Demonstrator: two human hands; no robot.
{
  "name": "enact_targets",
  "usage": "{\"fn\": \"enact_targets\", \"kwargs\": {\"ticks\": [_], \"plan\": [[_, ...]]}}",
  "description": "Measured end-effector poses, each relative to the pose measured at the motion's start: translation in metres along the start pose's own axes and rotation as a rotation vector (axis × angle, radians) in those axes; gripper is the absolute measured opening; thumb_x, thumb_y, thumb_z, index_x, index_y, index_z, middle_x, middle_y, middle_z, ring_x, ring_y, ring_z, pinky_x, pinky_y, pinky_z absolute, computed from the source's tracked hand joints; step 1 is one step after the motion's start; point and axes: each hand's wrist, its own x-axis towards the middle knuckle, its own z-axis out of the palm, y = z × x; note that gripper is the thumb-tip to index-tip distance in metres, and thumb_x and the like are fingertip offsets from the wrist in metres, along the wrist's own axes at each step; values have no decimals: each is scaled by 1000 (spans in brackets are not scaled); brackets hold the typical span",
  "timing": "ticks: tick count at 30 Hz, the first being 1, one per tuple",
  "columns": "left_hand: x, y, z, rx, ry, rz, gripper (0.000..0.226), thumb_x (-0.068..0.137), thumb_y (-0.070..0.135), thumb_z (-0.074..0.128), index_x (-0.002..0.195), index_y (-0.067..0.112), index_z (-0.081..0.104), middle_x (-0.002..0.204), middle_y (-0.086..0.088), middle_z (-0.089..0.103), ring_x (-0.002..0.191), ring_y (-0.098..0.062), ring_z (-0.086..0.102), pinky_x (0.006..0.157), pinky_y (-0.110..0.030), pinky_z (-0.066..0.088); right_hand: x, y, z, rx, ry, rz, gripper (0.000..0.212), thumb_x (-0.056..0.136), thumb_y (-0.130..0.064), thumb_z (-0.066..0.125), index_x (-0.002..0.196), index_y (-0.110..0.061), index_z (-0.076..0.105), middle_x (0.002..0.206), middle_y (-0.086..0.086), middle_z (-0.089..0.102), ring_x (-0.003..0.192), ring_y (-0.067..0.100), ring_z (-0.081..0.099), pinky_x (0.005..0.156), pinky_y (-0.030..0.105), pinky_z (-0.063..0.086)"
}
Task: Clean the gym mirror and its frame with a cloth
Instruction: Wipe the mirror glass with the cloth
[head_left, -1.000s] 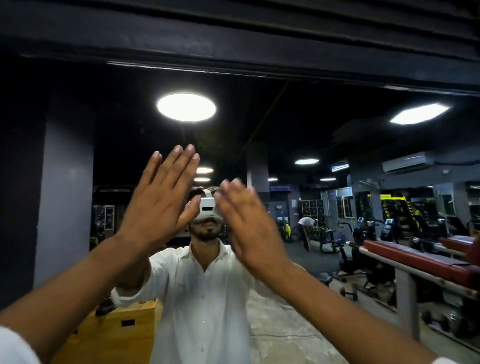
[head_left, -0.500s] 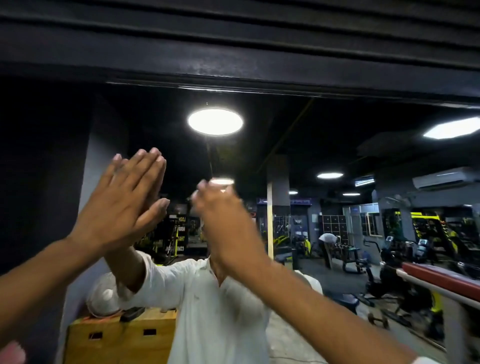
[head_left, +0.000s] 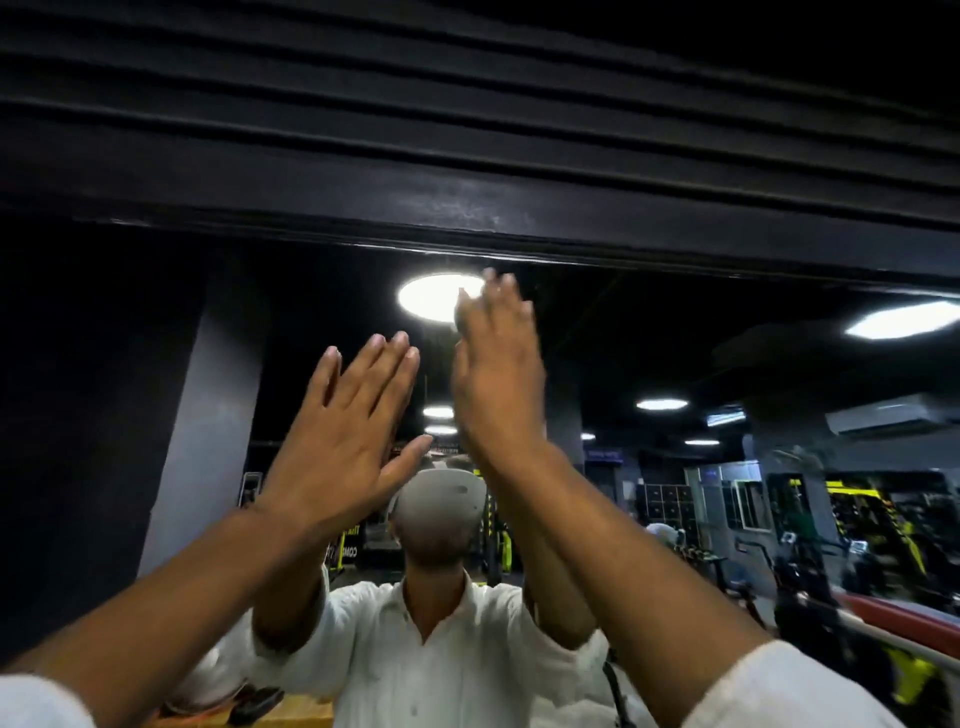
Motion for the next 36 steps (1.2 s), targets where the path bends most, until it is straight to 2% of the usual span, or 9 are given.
{"fn": "enact_targets", "kwargs": {"ticks": [3, 5, 10, 13, 16, 22, 24, 29, 36], "plan": [[-1, -19, 0, 7, 3, 62, 85, 107, 67, 21, 170, 10, 14, 179, -8, 5, 166, -21, 2, 131, -55, 14, -5, -15, -3, -11, -202, -298, 59, 103, -20, 54, 160, -25, 40, 172, 3, 25, 161, 22, 14, 132, 45, 17], [-1, -36, -1, 14, 15, 68, 84, 107, 66, 23, 171, 12, 11, 179, -7, 4, 166, -21, 2, 131, -56, 15, 7, 16, -17, -114, -172, -280, 60, 101, -19, 55, 158, -29, 41, 172, 1, 26, 160, 21, 18, 131, 47, 19], [2, -50, 5, -20, 80, -2, 83, 107, 64, 21, 170, 10, 12, 179, -9, 9, 166, -22, 5, 132, -55, 13, 32, 97, -55, 27, 315, 510, 58, 108, -16, 51, 163, -15, 31, 174, 5, 18, 153, 26, 35, 125, 38, 32], [3, -48, 9, -5, 94, 3, 83, 108, 63, 18, 170, 9, 14, 178, -11, 10, 165, -24, 7, 131, -56, 16, 44, 87, -36, 72, 401, 664, 51, 109, -17, 50, 158, -11, 39, 170, 6, 27, 149, 27, 42, 124, 41, 36], [2, -49, 10, 4, 94, 1, 83, 108, 63, 17, 170, 9, 14, 178, -12, 11, 165, -25, 6, 131, -58, 16, 51, 28, 3, 45, 324, 527, 50, 109, -12, 48, 159, -13, 42, 171, 4, 30, 157, 24, 29, 129, 43, 25], [2, -53, 3, -41, 74, 15, 83, 106, 62, 22, 169, 8, 15, 178, -12, 11, 166, -24, 5, 132, -55, 14, 40, -49, 31, -15, -82, -188, 45, 113, -30, 43, 156, -17, 45, 170, 5, 33, 158, 21, 26, 131, 42, 20], [0, -59, 3, -46, 93, 39, 81, 107, 59, 24, 169, 8, 18, 178, -11, 15, 165, -23, 8, 132, -52, 13, 45, -23, 18, -70, -17, -140, 41, 112, -26, 48, 152, -19, 51, 167, 3, 38, 156, 21, 32, 129, 45, 25], [-6, -59, 7, 7, 80, 37, 81, 107, 59, 18, 169, 8, 15, 178, -13, 10, 165, -26, 6, 132, -55, 16, 35, 20, -7, -10, 230, 417, 44, 108, -13, 48, 152, -19, 52, 168, 7, 36, 159, 23, 24, 129, 48, 22], [-69, -17, 7, -56, 68, 116, 80, 106, 52, 33, 167, 2, 21, 177, -18, 12, 165, -31, 10, 131, -58, 18, -110, -51, 1, -32, -186, -202, 62, 101, -5, 63, 159, -13, 43, 168, 12, 35, 160, 27, 22, 131, 45, 19]]}}
